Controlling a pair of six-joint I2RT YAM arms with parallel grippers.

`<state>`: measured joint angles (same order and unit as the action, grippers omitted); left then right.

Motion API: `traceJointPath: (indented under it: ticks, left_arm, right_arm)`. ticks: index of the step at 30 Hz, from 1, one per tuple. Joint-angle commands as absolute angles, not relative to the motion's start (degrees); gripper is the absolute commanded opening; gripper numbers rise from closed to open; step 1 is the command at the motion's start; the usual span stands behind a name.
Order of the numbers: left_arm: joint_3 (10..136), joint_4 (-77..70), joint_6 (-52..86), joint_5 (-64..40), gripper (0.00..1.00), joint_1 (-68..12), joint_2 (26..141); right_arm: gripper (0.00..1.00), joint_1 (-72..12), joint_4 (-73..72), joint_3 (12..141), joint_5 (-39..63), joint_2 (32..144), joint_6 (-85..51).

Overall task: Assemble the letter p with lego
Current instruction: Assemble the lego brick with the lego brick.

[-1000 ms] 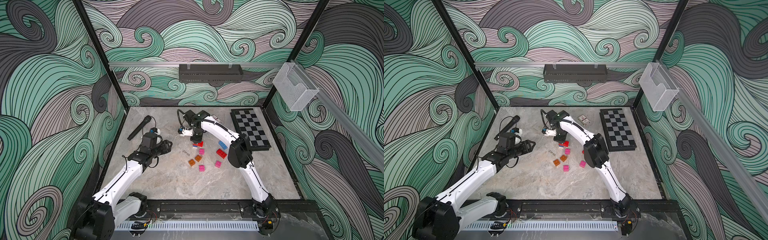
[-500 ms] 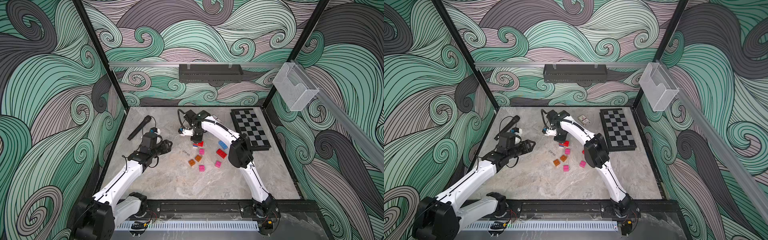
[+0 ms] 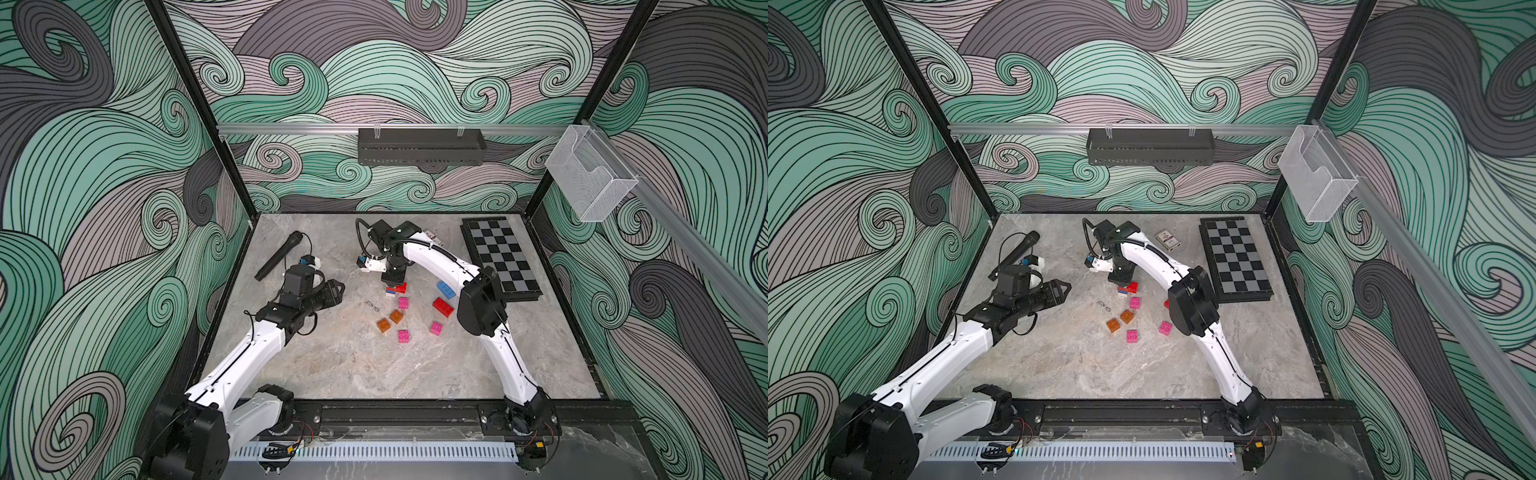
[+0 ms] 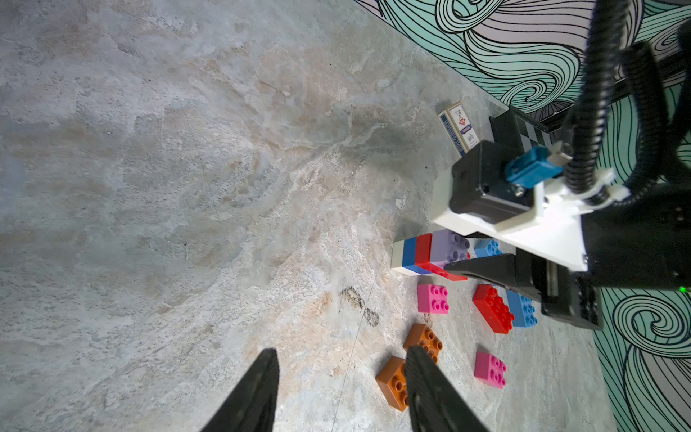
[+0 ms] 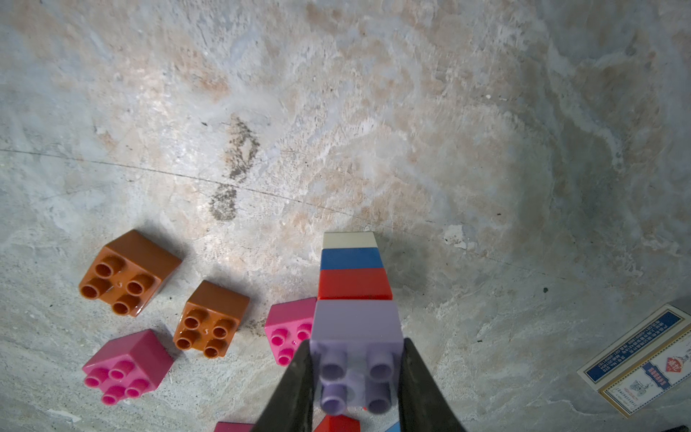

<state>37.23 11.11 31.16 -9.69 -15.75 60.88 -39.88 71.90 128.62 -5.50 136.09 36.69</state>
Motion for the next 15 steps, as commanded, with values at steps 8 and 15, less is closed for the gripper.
traceJointPath:
  ticks: [8, 15]
  left_arm:
    - [36.54, 10.73, 30.67, -10.00, 0.55, -15.28, 60.47]
    - [36.61, 10.86, 30.56, -9.92, 0.56, -15.25, 60.56]
  right_arm:
    - [0.18, -38.79, 73.74, 125.07, -2.80, 141.58, 37.35]
    - [0.19, -38.42, 73.79, 125.43, -2.64, 141.68, 37.53]
